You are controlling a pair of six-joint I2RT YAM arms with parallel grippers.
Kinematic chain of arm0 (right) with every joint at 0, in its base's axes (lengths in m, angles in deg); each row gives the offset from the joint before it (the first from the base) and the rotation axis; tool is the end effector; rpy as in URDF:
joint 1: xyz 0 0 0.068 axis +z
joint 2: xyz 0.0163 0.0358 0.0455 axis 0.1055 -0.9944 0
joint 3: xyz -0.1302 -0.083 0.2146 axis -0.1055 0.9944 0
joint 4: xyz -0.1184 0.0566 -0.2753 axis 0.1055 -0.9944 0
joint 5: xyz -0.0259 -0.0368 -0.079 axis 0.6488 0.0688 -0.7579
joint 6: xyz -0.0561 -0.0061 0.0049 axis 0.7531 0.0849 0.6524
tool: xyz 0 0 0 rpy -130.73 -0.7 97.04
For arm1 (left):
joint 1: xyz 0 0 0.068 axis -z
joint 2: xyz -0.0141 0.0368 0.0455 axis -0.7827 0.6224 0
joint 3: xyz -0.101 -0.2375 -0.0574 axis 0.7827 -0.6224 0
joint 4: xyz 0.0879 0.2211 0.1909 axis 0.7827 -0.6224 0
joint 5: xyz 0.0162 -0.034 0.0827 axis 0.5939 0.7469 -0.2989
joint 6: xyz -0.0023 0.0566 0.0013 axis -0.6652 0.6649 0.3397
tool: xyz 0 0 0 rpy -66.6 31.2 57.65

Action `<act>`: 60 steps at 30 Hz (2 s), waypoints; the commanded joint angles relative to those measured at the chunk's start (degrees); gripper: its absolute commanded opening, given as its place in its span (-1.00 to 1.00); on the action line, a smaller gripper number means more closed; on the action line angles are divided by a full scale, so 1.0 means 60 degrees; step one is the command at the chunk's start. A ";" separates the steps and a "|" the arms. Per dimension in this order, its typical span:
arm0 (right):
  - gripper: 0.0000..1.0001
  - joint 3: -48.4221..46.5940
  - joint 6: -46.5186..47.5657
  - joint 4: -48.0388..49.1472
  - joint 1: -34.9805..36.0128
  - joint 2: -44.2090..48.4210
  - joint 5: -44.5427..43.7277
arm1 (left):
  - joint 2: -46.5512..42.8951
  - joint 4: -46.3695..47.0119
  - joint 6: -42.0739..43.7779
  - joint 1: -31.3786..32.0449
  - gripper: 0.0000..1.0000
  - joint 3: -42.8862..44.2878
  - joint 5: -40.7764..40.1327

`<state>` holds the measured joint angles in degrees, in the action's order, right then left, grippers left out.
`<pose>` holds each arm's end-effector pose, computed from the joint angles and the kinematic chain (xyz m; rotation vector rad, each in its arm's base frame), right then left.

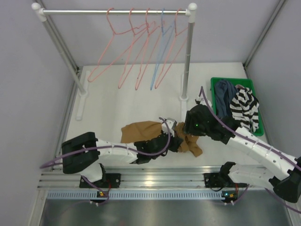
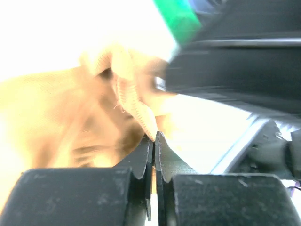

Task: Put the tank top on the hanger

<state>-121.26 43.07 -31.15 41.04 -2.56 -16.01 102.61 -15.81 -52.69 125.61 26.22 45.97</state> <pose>0.1824 0.1800 0.2803 0.0933 2.4584 0.3753 0.1142 -0.3433 0.1553 0.3441 1.9679 -0.9288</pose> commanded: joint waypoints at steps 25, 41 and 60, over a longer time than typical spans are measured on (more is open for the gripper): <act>-0.19 0.3406 -0.1339 0.1068 -0.0554 0.1877 0.1294 | -0.5854 -0.1975 -0.1698 -0.2536 -1.00 -0.3719 -0.0194; -0.02 0.4841 -0.2026 0.1904 -0.0568 0.2330 0.2158 | -0.6793 -0.2914 -0.1830 -0.2551 -1.00 -0.4114 -0.0209; -0.66 0.4816 -0.1896 0.2170 -0.0568 0.1906 0.1355 | -0.6631 -0.3600 -0.1581 -0.2551 -1.00 -0.3558 -0.0033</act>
<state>-88.54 30.67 -19.56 38.28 10.64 -4.43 63.51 -36.05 -63.10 110.47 2.15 45.77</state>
